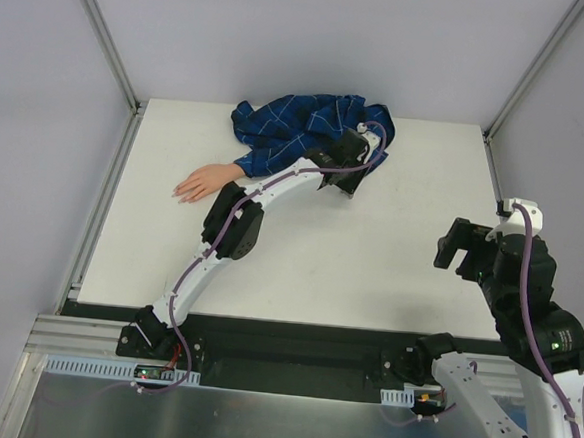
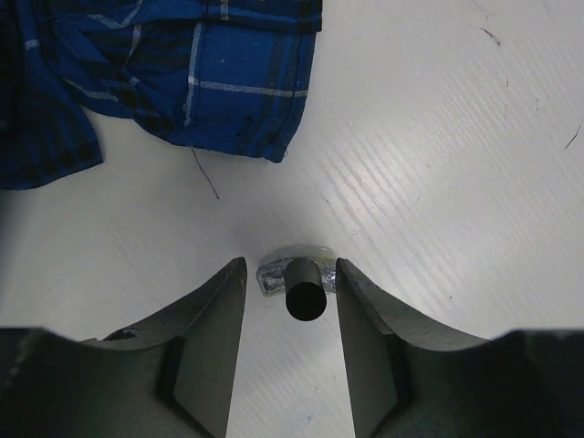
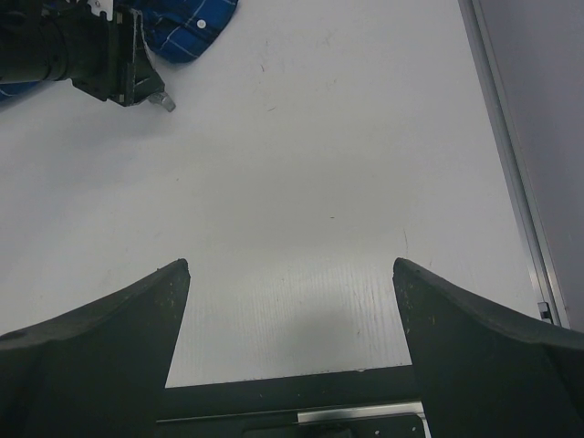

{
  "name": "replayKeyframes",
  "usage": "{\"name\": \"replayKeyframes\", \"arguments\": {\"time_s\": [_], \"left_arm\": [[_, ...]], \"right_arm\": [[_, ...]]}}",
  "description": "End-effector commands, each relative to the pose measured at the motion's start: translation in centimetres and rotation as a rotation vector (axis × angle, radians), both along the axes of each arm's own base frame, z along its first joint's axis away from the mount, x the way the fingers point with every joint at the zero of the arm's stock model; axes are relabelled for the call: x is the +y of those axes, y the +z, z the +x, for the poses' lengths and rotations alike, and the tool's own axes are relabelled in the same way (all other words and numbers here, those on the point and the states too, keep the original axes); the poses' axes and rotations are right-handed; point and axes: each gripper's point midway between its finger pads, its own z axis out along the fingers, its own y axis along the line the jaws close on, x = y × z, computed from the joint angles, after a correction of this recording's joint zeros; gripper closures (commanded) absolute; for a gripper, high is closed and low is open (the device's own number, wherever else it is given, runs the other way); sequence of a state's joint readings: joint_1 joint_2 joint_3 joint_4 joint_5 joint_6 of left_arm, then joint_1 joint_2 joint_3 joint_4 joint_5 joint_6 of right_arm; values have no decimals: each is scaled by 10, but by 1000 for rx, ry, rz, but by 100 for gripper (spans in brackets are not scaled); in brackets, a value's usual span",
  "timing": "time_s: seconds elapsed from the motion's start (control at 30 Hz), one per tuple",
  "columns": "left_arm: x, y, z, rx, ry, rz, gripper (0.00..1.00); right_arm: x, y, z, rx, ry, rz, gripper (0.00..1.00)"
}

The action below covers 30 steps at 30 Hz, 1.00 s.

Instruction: Paint the nails

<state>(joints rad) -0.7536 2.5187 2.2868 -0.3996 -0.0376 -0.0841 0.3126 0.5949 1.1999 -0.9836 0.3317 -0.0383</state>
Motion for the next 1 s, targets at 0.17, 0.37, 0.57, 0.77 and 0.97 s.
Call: {"name": "replayKeyframes", "arguments": {"time_s": [0.17,0.37,0.57,0.77,0.97], "left_arm": [[-13,22,8,-72,-16,-33,74],[-9,37,0,-59,0,-56,100],[14,100,-39,7,42,-139,100],[54,158,-114,217,136,-256,100],[89,181,-185,419,223,-348,100]], "right_arm": [[6,-4,6,15,23,5,4],[12,-10,13,32,49,0,4],[40,-29,30,87,186,16,4],[101,-41,51,6,495,88,4],[161,-47,63,-90,719,10,4]]}}
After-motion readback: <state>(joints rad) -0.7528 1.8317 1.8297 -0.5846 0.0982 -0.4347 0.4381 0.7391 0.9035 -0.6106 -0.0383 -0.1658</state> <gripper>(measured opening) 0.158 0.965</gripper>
